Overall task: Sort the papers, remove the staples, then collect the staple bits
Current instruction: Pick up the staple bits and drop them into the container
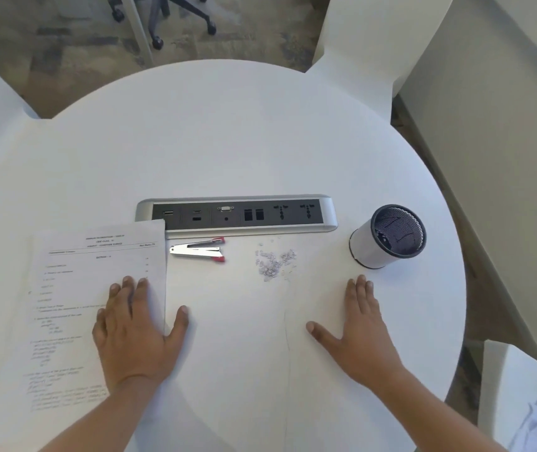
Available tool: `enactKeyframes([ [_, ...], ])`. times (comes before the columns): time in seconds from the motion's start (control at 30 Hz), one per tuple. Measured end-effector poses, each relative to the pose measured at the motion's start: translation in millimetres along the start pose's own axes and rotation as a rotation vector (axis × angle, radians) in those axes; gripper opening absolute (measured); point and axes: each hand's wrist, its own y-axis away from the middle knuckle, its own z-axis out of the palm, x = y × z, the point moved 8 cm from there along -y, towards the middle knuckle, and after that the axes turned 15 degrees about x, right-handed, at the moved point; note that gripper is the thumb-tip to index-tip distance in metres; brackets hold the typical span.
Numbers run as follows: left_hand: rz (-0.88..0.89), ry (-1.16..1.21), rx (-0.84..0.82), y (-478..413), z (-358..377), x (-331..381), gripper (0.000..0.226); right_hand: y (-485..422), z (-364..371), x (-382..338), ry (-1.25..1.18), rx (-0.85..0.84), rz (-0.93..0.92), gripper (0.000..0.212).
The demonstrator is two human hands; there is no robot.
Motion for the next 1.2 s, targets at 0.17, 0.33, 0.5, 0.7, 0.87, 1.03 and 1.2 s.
enactKeyframes([
  [0.17,-0.001,-0.019,-0.001,-0.1,-0.6,-1.0,0.089,-9.9,23.2,-43.6,0.05,0.038,-0.085,0.122],
  [0.33,-0.002,-0.022,0.003,-0.4,-0.8,-1.3,0.089,-24.1,39.5,-94.2,0.013,0.009,-0.27,0.109],
  [0.5,0.003,-0.026,0.005,-0.9,-0.8,-1.0,0.089,-49.8,11.2,-98.2,-0.24,0.072,-0.218,0.069],
  [0.7,0.005,-0.025,0.019,-0.2,-1.2,-1.0,0.087,-87.4,5.7,-109.1,-0.124,0.191,-0.349,0.039],
  [0.87,0.001,-0.032,0.013,0.1,-0.9,-1.5,0.087,-81.1,21.9,-136.6,-0.093,0.251,-0.608,0.02],
  [1.03,-0.003,-0.024,0.013,-1.7,-2.3,-0.8,0.087,-63.1,22.1,-133.2,-0.112,0.25,-0.759,0.016],
  [1.2,-0.001,-0.029,0.013,-1.7,-1.4,-0.6,0.086,-75.2,-11.9,-95.9,-0.225,0.324,-0.463,0.015],
])
